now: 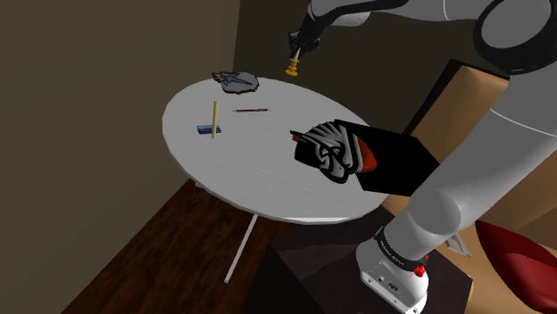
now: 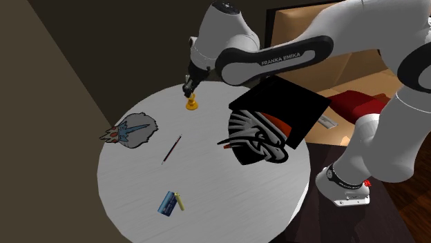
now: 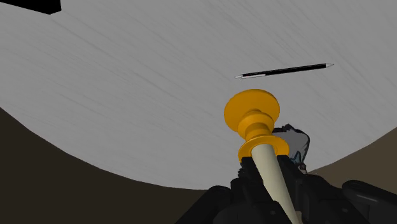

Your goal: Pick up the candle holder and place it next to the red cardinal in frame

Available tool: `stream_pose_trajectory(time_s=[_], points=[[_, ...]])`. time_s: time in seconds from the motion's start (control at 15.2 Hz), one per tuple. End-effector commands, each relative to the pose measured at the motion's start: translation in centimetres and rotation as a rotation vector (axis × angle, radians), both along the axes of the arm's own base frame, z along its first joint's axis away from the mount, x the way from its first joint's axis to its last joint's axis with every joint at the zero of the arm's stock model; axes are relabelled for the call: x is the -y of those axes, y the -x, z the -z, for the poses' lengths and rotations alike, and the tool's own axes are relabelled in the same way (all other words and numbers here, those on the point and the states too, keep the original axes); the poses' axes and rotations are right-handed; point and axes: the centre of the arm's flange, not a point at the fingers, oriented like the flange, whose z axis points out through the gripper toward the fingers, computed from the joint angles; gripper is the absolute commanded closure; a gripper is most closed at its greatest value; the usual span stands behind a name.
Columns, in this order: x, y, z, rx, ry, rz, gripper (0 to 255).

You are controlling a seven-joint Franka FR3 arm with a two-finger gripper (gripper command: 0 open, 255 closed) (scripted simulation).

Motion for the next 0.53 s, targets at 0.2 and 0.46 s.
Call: stream_pose_trajectory(time_s=[0.2, 0.46], points=[[5.8, 2.5, -0.1, 0.000, 0.000, 0.000, 255], [10.6, 4.6, -0.2, 0.000, 0.000, 0.000, 255]])
